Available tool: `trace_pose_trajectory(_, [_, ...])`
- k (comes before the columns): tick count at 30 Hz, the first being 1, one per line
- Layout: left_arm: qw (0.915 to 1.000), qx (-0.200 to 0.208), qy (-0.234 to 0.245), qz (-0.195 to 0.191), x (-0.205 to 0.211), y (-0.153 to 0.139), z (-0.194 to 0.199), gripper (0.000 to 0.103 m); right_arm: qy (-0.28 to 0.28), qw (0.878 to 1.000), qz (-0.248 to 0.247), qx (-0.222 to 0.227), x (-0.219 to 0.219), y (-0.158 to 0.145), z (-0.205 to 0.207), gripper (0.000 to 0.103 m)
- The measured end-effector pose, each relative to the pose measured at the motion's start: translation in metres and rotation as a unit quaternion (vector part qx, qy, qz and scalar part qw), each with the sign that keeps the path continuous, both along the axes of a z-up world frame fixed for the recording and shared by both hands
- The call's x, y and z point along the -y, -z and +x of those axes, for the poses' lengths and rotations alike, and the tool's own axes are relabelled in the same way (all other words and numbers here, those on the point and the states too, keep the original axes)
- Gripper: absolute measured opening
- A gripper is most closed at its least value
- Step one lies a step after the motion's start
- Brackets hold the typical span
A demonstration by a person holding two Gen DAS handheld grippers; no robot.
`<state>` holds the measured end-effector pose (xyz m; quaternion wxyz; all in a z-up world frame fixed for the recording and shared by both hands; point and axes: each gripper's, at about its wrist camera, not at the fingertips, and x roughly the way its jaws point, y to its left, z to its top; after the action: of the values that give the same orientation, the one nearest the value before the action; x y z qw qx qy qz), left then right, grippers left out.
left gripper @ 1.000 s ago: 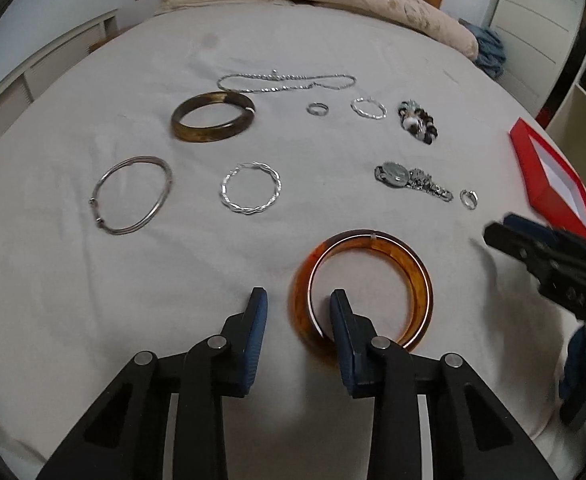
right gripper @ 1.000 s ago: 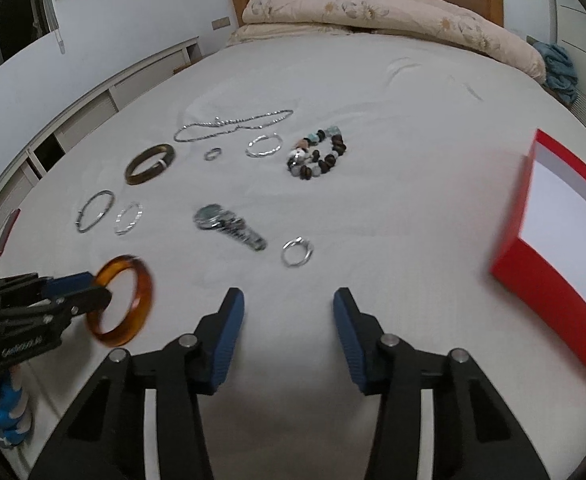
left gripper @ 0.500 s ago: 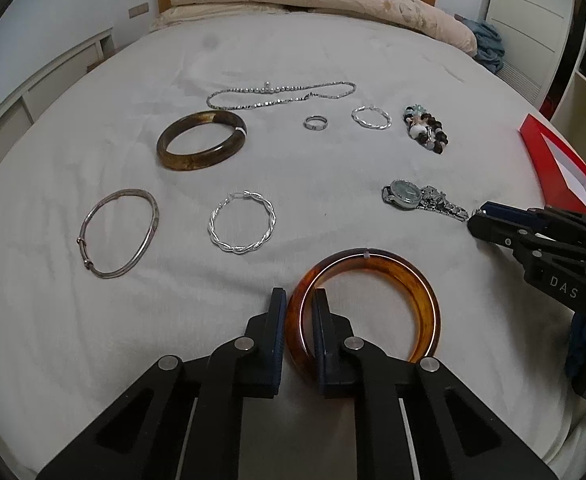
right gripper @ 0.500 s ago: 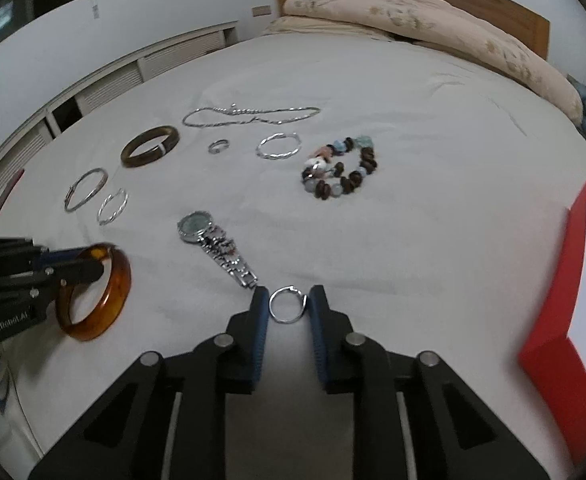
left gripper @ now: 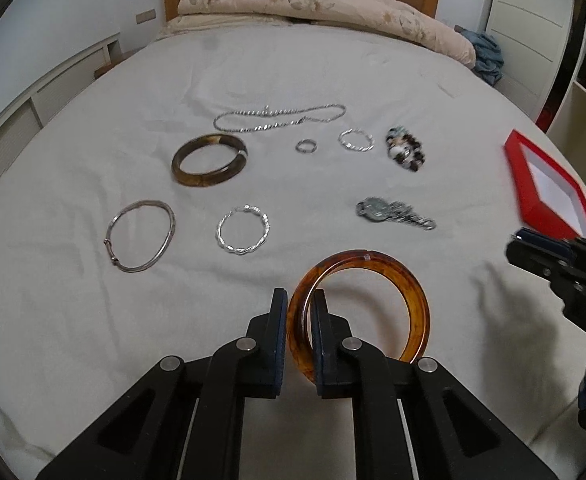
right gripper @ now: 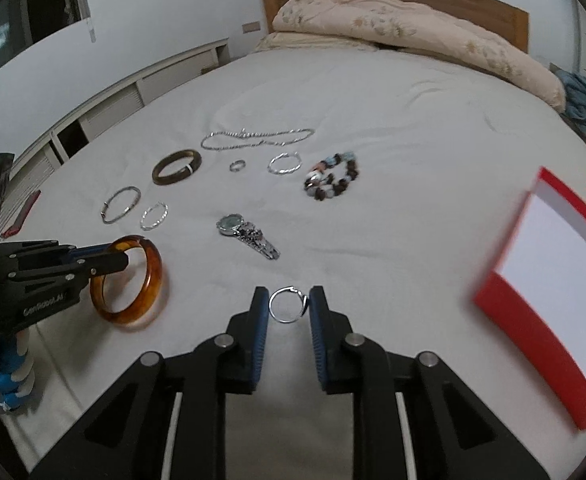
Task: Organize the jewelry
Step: 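Carry the amber bangle and silver ring into the red box and release both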
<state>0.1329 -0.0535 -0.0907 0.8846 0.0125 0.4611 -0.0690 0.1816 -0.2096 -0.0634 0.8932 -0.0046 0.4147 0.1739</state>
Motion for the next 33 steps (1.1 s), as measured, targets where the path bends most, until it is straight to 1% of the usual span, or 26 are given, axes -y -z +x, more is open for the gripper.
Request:
trace_pose_trajectory(3, [0.9999,0.008,0.012,-0.001,0.013,-0.015,-0.005,0.011,0.019,1.0,0.003,0.011,0.017,-0.016,-0.015,0.019])
trace_pose_trajectory(8, [0.9987,0.023,0.045,-0.009,0.049,-0.038,-0.003,0.011,0.068,0.997,-0.002,0.031,0.071,-0.043,-0.039,0.019])
trace_pose_trajectory(12, [0.9956,0.028,0.087,-0.022,0.099,-0.053,0.011,0.011,0.108,0.993,-0.014,0.041,0.125,-0.059,-0.044,0.019])
trace_pose_trajectory(13, [0.994,0.029,0.102,-0.026,0.119,-0.056,0.019,0.011,0.116,0.992,-0.016,0.043,0.136,-0.06,-0.042,0.019])
trace_pose_trajectory(14, [0.9931,0.029,0.11,-0.029,0.13,-0.058,0.023,0.011,0.126,0.991,-0.018,0.043,0.153,-0.062,-0.039,0.019])
trace_pose_trajectory(15, [0.9912,0.029,0.125,-0.033,0.151,-0.059,0.033,0.011,0.133,0.99,-0.02,0.042,0.164,-0.063,-0.037,0.019])
trace_pose_trajectory(17, [0.9885,0.027,0.144,-0.035,0.181,-0.06,0.048,0.011,0.149,0.988,-0.026,0.039,0.192,-0.06,-0.028,0.019])
trace_pose_trajectory(18, [0.9872,0.026,0.153,-0.036,0.198,-0.059,0.057,0.011,0.157,0.987,-0.027,0.035,0.207,-0.057,-0.02,0.019])
trace_pose_trajectory(21, [0.9833,0.015,0.177,-0.041,0.247,-0.049,0.085,0.011,0.168,0.985,-0.032,0.027,0.237,-0.047,-0.002,0.019])
trace_pose_trajectory(24, [0.9789,0.004,0.202,-0.031,0.294,-0.032,0.109,0.011,0.173,0.984,-0.039,0.016,0.258,-0.034,0.021,0.019])
trace_pose_trajectory(29, [0.9772,-0.012,0.212,-0.005,0.334,-0.003,0.135,0.011,0.173,0.984,-0.032,-0.001,0.285,-0.01,0.048,0.019])
trace_pose_trajectory(33, [0.9784,-0.022,0.205,0.012,0.337,0.013,0.133,0.011,0.166,0.985,-0.039,-0.02,0.288,0.009,0.061,0.02])
